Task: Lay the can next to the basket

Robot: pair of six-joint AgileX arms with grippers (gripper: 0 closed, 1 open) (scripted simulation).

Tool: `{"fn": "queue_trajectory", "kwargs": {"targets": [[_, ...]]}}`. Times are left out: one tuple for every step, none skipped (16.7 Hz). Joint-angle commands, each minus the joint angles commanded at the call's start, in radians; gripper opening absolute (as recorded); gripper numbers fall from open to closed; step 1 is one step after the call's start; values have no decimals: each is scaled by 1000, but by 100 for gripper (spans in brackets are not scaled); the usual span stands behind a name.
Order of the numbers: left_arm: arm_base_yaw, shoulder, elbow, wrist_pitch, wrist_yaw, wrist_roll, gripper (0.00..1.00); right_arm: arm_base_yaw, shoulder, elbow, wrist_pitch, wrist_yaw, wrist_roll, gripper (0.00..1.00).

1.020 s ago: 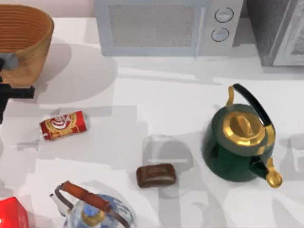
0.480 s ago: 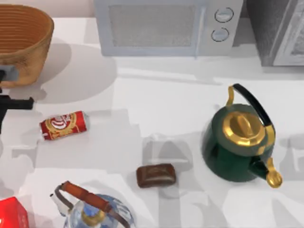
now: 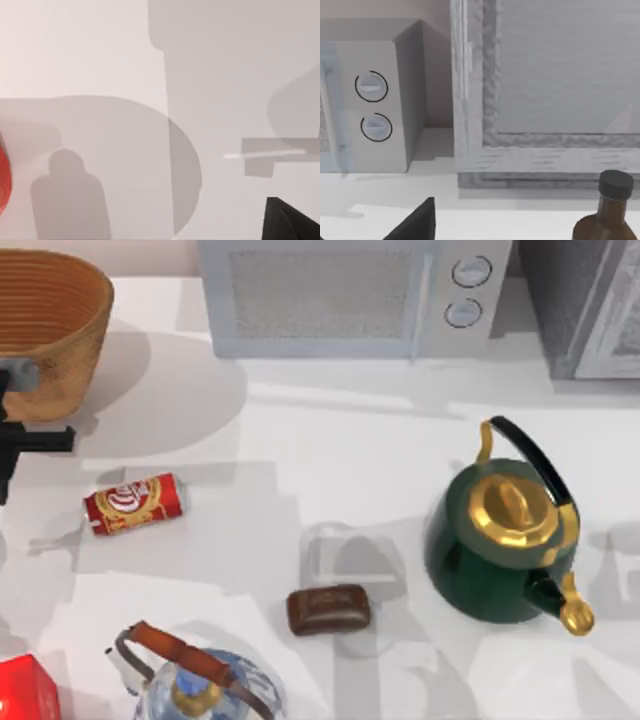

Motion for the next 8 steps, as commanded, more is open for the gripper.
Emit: {"fn": "queue_trajectory", "kwargs": {"targets": [[0,0,0,0,0,0,0,0,0,0,0,0,0,100],[0,0,0,0,0,0,8,0,0,0,0,0,0,100],[0,0,0,0,0,0,15,0,0,0,0,0,0,100],[0,0,0,0,0,0,23,0,0,0,0,0,0,100],[0,0,0,0,0,0,30,0,0,0,0,0,0,100],[0,0,0,0,0,0,38,0,0,0,0,0,0,100],[0,0,0,0,0,0,45,0,0,0,0,0,0,100],[0,0,0,0,0,0,53,0,0,0,0,0,0,100]]}}
